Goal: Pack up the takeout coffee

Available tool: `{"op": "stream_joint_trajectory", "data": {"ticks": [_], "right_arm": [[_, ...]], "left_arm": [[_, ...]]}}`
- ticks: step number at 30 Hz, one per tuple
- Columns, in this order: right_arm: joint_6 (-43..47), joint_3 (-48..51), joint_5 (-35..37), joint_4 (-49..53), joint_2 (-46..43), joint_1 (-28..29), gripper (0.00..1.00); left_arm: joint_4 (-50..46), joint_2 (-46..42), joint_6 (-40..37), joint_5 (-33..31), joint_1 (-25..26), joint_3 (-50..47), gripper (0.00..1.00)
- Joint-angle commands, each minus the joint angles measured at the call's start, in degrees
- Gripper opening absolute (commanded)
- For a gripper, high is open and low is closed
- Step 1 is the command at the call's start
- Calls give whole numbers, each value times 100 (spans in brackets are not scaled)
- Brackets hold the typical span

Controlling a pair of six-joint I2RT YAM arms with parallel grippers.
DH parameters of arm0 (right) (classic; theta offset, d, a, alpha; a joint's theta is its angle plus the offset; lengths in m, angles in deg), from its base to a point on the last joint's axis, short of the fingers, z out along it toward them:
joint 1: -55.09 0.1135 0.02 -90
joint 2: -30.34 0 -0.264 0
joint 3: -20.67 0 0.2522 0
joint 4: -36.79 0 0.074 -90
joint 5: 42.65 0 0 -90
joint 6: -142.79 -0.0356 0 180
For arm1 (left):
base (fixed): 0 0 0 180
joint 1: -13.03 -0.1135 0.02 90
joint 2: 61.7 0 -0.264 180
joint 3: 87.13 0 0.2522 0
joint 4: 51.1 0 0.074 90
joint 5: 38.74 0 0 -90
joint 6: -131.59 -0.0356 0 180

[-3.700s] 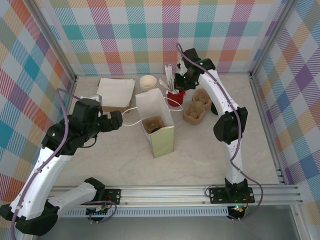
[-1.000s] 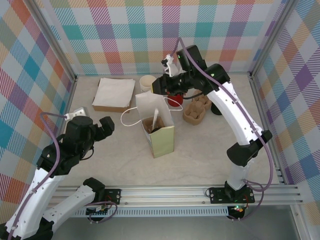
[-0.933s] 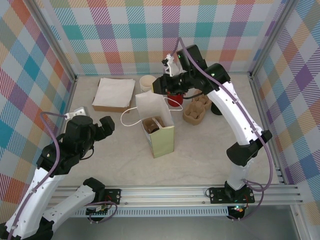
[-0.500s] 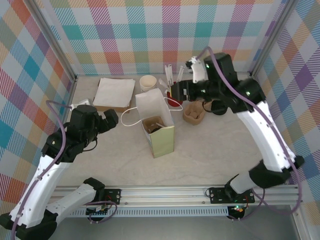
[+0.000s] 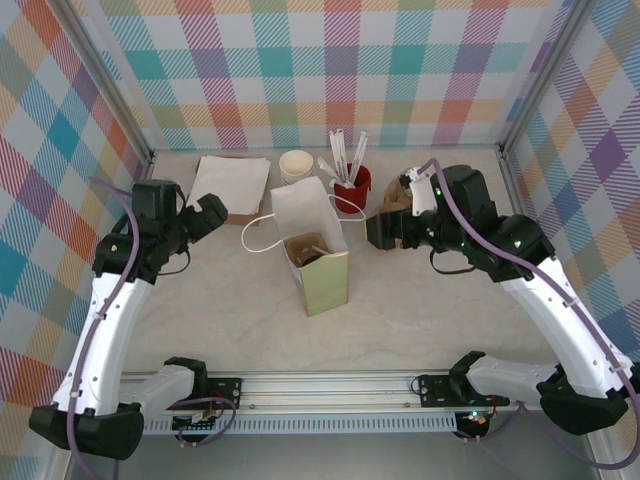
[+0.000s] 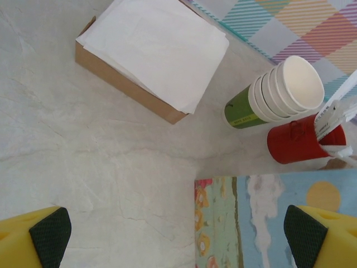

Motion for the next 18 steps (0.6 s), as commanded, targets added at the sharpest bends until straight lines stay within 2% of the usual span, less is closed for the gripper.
{"op": "stream_joint_trajectory", "data": {"ticks": [1, 6, 11, 18], "right_arm": [[-195, 414, 16, -295, -297, 17, 88], [-263, 921, 96, -308, -542, 17, 100], [-175, 1012, 328, -158, -542, 21, 100], [-163, 1118, 372, -208, -374, 17, 100]], "left_arm": [[394, 220, 141, 963, -539, -232, 100], [669, 741, 174, 1283, -1178, -395, 99], [821, 1620, -38, 1239, -1585, -256, 97], [922, 3143, -340, 1307, -1693, 431, 90]]}}
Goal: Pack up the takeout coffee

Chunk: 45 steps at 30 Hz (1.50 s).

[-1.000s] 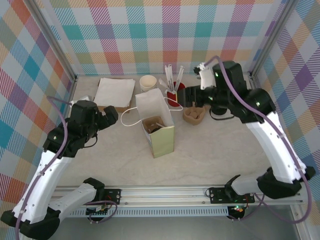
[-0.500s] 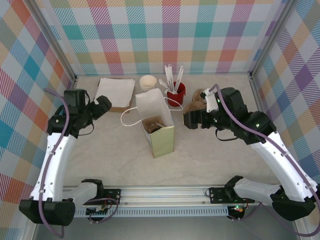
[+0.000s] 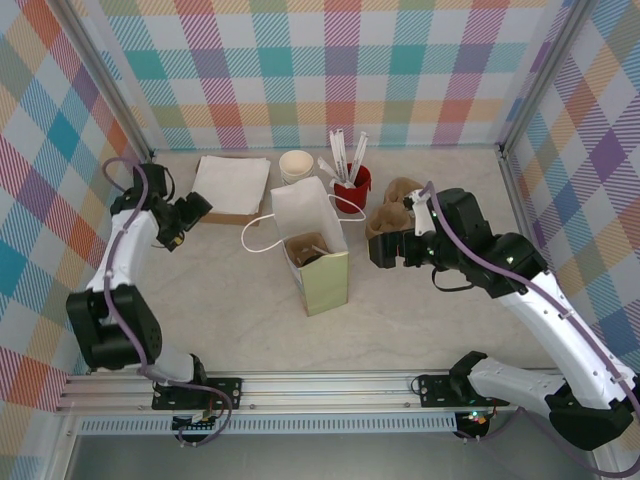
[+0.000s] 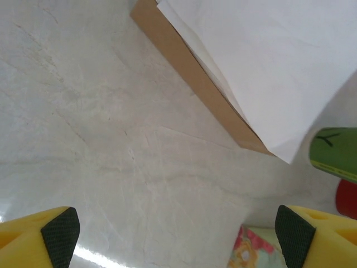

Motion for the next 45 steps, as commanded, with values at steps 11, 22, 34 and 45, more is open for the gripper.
{"op": "stream_joint_trajectory", "data": {"ticks": [11, 22, 34, 45], "right_arm": [[164, -22, 170, -115, 354, 17, 100], [171, 27, 163, -134, 432, 19, 100], [127, 40, 86, -205, 575, 17, 100], [145, -21, 36, -224, 722, 17, 100]], "left_arm": [[52, 2088, -269, 356, -55, 1718, 79], [-296, 2963, -400, 475, -30, 2624, 76], [-231, 3172, -386, 551, 40, 2824, 67], [-285, 3418, -383, 556, 88, 3014, 66]]}}
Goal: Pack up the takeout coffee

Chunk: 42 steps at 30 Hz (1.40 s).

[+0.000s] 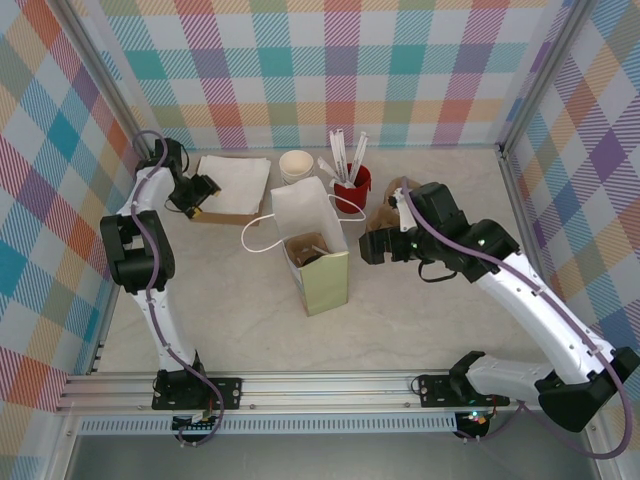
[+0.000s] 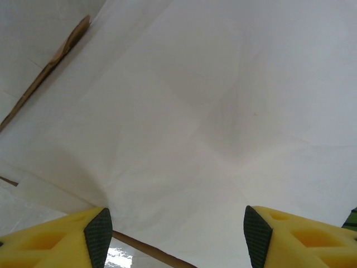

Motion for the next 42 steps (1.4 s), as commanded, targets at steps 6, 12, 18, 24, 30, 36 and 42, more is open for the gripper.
{"op": "stream_joint_trajectory", "data": {"ticks": [6, 12, 18, 24, 30, 36, 42], "right_arm": [[35, -90, -142, -111, 174, 17, 100], [50, -142, -153, -110, 251, 17, 100], [49, -151, -163, -117, 299, 17, 100], [36, -151, -187, -121, 372, 16, 100], [46, -134, -182, -112, 405, 17, 100], [37, -107, -190, -119, 423, 18, 100], [26, -92, -207, -121, 424, 21, 100]], "left_arm": [[-158, 189, -83, 92, 44, 210, 64], [-185, 340, -83, 94, 56, 337, 59], [-340, 523, -115, -178, 91, 420, 59], [-590, 709, -371, -718, 260, 555, 57], [-798, 925, -594, -1163, 414, 716, 52], [-809, 973, -626, -1200, 442, 767, 42], [-845, 949, -679, -1108, 456, 938, 30]]}}
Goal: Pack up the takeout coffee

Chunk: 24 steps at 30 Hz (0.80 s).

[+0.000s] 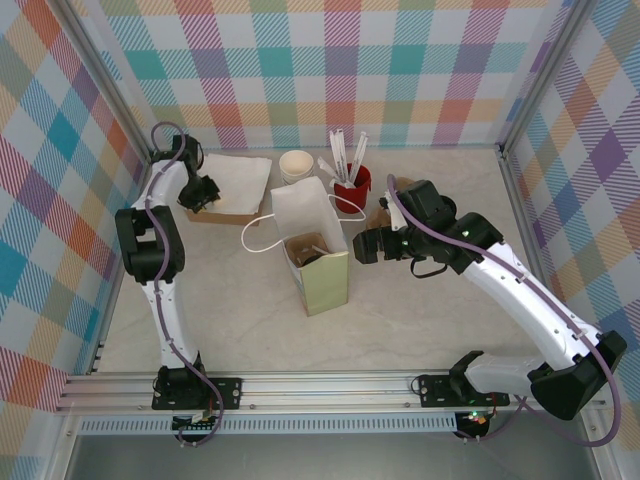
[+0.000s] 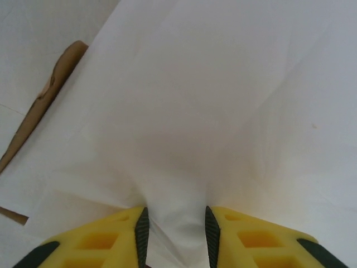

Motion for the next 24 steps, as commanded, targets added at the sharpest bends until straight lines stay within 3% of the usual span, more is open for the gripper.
{"op": "stream_joint_trajectory", "data": {"ticks": [1, 11, 24], "right_arm": [[28, -81, -101, -95, 29, 17, 100], [11, -37, -90, -101, 12, 17, 100], [11, -37, -103, -101, 38, 17, 100]], "left_arm": [[-158, 284, -98, 119, 53, 112, 27], [-278, 419, -134, 123, 69, 393, 14], [-516, -137, -432, 1, 95, 909, 13]]}}
